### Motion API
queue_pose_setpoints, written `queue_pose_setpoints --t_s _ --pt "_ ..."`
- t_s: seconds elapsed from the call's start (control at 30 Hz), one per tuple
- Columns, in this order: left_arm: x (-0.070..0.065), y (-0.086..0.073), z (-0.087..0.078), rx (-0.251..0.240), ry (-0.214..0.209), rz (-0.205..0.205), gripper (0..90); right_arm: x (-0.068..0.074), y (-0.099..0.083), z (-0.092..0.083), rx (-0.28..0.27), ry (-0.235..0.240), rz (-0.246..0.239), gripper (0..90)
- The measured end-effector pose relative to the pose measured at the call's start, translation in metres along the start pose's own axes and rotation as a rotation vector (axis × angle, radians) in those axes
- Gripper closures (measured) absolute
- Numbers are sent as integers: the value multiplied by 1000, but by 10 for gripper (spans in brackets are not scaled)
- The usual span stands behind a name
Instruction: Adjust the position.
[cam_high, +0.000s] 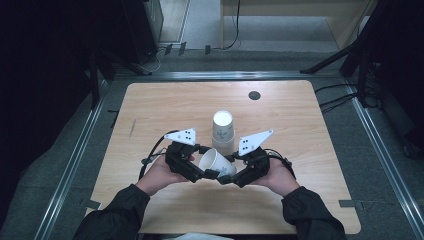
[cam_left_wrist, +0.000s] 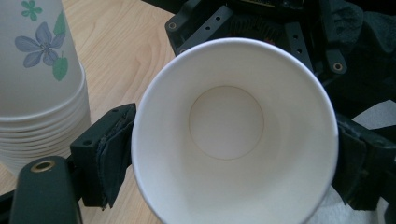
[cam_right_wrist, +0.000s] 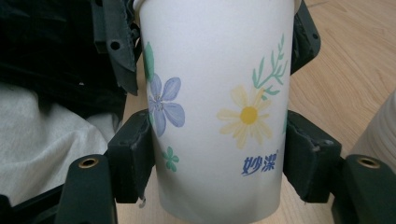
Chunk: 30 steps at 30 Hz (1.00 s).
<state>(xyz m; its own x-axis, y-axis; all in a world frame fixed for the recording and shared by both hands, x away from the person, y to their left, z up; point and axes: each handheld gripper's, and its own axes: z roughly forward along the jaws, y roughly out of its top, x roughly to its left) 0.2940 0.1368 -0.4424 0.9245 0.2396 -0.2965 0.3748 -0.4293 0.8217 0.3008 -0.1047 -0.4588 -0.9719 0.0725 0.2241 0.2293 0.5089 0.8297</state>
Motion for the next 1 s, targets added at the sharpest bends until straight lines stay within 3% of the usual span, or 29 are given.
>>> queue_pose_setpoints --t_s 0.2,0.5,0.63,0.77,1.0 --pt "-1 -2 3 30 3 17 194 0 0 3 8 2 -2 332" --pt "-3 -1 2 26 9 26 229 1 0 3 9 5 -5 333" --pt "-3 0 1 23 5 28 230 1 0 4 22 12 2 263" --pt "-2 0 -4 8 12 24 231 5 0 8 62 -31 -22 179" --pt "3 0 -16 -7 49 18 231 0 -11 14 159 -132 -8 177"
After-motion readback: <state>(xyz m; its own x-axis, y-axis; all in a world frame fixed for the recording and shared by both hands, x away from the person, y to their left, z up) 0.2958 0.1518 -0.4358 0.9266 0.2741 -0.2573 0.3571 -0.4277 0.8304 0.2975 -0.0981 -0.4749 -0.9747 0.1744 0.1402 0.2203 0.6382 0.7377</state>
